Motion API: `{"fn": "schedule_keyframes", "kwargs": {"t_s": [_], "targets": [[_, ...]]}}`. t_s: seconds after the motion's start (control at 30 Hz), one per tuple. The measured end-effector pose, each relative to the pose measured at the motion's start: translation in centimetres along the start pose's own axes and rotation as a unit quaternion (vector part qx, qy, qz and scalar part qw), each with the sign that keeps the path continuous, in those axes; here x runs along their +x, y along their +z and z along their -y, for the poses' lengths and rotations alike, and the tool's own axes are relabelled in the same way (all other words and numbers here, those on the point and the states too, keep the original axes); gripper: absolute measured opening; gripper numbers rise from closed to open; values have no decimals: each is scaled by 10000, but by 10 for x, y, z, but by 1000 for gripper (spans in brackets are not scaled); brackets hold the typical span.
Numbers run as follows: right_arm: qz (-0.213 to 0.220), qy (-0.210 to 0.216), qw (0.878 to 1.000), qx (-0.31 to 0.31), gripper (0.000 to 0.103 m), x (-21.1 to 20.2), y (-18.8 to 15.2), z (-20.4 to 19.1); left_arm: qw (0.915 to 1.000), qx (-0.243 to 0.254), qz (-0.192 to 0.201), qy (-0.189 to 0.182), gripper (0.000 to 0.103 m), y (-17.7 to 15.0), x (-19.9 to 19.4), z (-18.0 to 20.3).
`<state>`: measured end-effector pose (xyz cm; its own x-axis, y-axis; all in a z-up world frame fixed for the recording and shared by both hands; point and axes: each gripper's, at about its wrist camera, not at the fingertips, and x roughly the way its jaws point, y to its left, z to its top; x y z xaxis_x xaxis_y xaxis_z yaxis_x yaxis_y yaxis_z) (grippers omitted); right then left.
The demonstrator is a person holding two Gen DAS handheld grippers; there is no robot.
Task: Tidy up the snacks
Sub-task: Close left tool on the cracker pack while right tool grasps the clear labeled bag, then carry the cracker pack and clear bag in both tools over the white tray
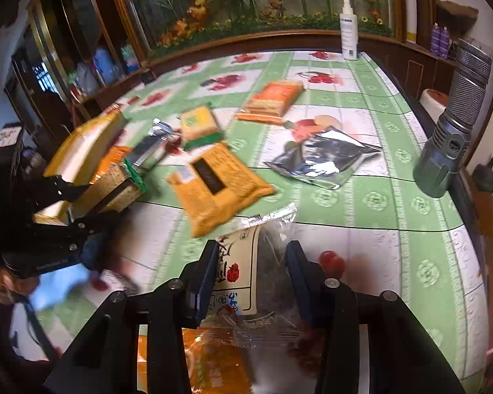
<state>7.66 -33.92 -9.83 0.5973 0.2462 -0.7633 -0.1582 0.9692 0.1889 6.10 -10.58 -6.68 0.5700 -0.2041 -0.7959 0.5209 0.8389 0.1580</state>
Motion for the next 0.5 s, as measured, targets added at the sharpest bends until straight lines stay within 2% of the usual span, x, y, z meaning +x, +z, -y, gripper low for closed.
{"fn": "schedule_keyframes", "kwargs": {"t_s": [0.07,0.1,0.17,0.2,0.23,0.3,0.37,0.5], "targets": [[85,-95,9999,-57,31,-4,0,-9,9998,-196,99,-25,44,-3,-12,-8],[77,-116,9999,-92,36,-4,1,-12,9995,-284,134,-62,44,-5,-18,-12],[-161,-210,9992,-286,52,5,0,-19,9989,-420,205,-50,44,-9,-28,-20],[-253,-298,9985,-374,66,10,-1,-22,9986,-471,235,-14,44,-10,-31,-22],[-373,-358,9978,-423,73,15,-3,-26,9982,-534,271,14,44,-12,-36,-25],[-555,-375,9964,-518,74,25,-8,-34,9972,-657,350,17,44,-14,-45,-31],[-646,-731,9926,-730,71,35,-11,-43,9959,-783,438,70,44,-18,-55,-37],[-529,-801,9934,-629,57,33,-16,-46,9910,-1056,586,580,44,-26,-74,-52]]}}
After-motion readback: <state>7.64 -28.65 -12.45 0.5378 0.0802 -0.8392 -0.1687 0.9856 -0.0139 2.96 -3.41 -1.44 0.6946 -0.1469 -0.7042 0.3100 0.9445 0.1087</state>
